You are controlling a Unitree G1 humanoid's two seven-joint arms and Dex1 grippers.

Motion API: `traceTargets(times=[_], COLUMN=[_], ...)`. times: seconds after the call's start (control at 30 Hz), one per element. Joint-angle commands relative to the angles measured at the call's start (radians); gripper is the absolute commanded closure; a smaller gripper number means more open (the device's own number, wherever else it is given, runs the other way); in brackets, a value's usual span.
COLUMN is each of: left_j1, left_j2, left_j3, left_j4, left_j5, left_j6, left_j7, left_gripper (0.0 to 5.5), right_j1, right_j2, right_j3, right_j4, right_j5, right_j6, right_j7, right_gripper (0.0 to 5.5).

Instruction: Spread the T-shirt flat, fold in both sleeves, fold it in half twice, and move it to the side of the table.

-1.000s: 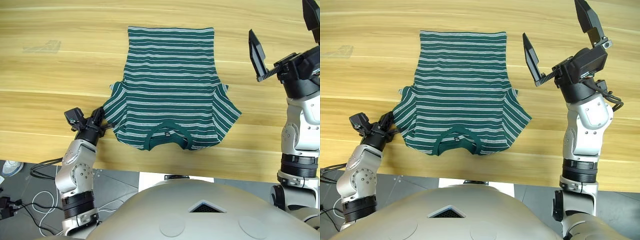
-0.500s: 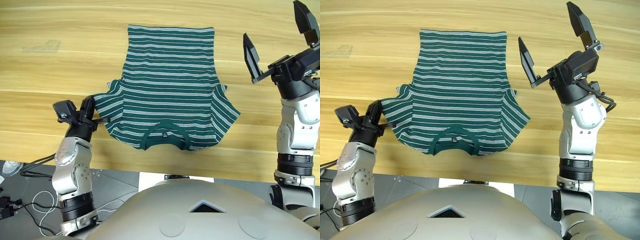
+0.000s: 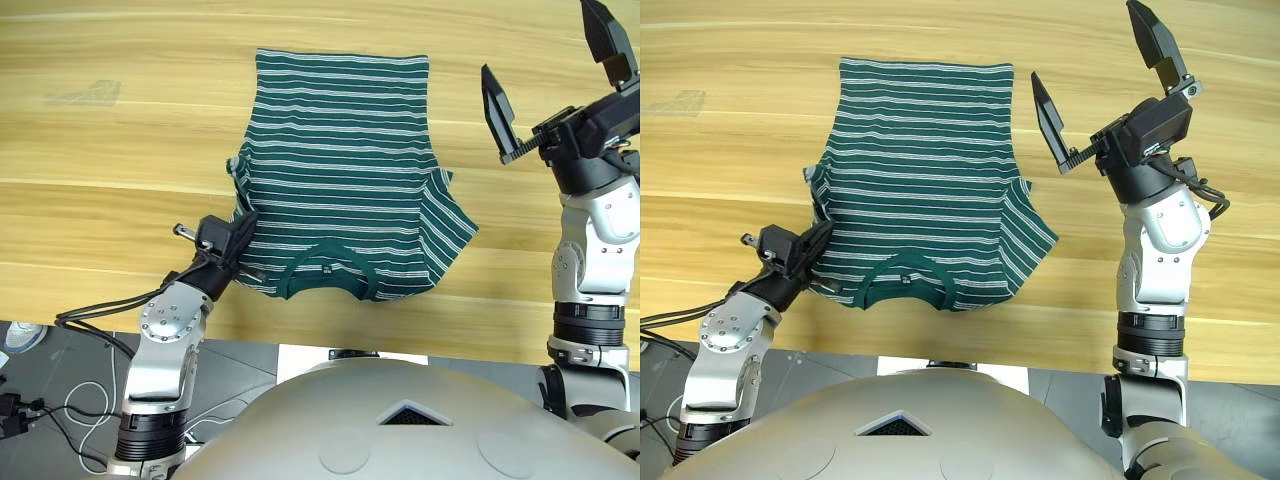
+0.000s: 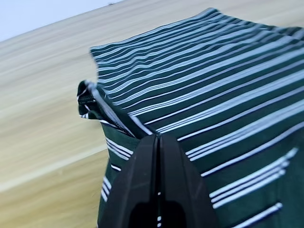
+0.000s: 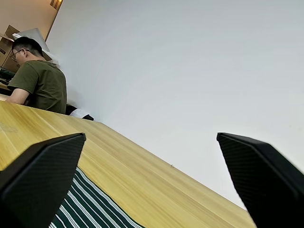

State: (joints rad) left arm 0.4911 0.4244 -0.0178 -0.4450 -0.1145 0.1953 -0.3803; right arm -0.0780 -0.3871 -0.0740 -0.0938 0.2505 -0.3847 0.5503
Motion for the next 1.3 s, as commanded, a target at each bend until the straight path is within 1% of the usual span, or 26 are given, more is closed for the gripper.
traceTargets(times=[0.03, 0.13, 0.27, 0.4, 0.53, 0.6, 0.63, 0.7, 0.8, 0.87, 0.93, 1.0, 1.07, 1.17, 1.3], left_j1=[-0.001, -0.007, -0.029, -0.037, -0.029, -0.012, -0.002, 0.039, 0.054, 0.051, 0.061, 0.008, -0.053, -0.081, -0.096], left_j2=[0.011, 0.018, 0.027, 0.028, 0.035, 0.043, 0.043, 0.035, 0.029, 0.028, 0.033, 0.007, -0.021, -0.049, -0.065], left_j3=[-0.033, -0.063, -0.076, -0.119, -0.146, -0.164, -0.17, -0.156, -0.048, 0.031, 0.121, 0.26, 0.364, 0.437, 0.459], left_j4=[-0.021, -0.036, -0.021, -0.032, -0.083, -0.125, -0.148, -0.234, -0.312, -0.332, -0.343, -0.294, -0.233, -0.207, -0.183], left_j5=[0.048, 0.088, 0.155, 0.201, 0.197, 0.16, 0.128, -0.026, -0.248, -0.361, -0.442, -0.5, -0.528, -0.536, -0.503], left_j6=[-0.034, -0.033, 0.027, 0.043, 0.052, 0.046, 0.042, 0.06, 0.102, 0.117, 0.097, 0.114, 0.14, 0.159, 0.177], left_j7=[-0.01, -0.01, 0.012, 0.003, -0.029, -0.071, -0.096, -0.167, -0.207, -0.209, -0.217, -0.121, 0.001, 0.105, 0.172], left_gripper=[5.49, 5.49, 5.49, 5.49, 4.88, 4.59, 4.43, 4.11, 3.58, 3.47, 3.47, 3.47, 3.47, 3.47, 3.47], right_j1=[0.001, 0.005, 0.034, 0.052, 0.07, 0.083, 0.089, 0.108, 0.185, 0.26, 0.338, 0.416, 0.466, 0.485, 0.514], right_j2=[0.002, 0.004, 0.005, 0.004, 0.001, 0.0, 0.0, -0.008, -0.037, -0.059, -0.079, -0.099, -0.104, -0.117, -0.137], right_j3=[0.005, 0.006, -0.004, -0.007, -0.006, -0.005, -0.005, -0.008, -0.037, -0.067, -0.108, -0.149, -0.182, -0.229, -0.188], right_j4=[0.005, 0.004, -0.006, -0.01, -0.021, -0.028, -0.031, -0.042, -0.081, -0.128, -0.195, -0.262, -0.287, -0.275, -0.274], right_j5=[-0.013, -0.013, -0.007, 0.0, 0.014, 0.032, 0.038, 0.075, 0.186, 0.302, 0.478, 0.677, 0.786, 0.847, 0.752], right_j6=[-0.006, -0.004, -0.002, 0.003, 0.014, 0.027, 0.033, 0.065, 0.178, 0.302, 0.476, 0.654, 0.776, 0.9, 1.024], right_j7=[0.003, 0.002, -0.004, -0.005, 0.004, 0.013, 0.015, 0.034, 0.075, 0.093, 0.083, 0.049, -0.014, -0.135, -0.254], right_gripper=[0.36, 0.36, 0.36, 0.36, 0.36, 0.36, 0.36, 0.36, 0.36, 0.36, 0.36, 0.36, 0.36, 0.36, 0.36])
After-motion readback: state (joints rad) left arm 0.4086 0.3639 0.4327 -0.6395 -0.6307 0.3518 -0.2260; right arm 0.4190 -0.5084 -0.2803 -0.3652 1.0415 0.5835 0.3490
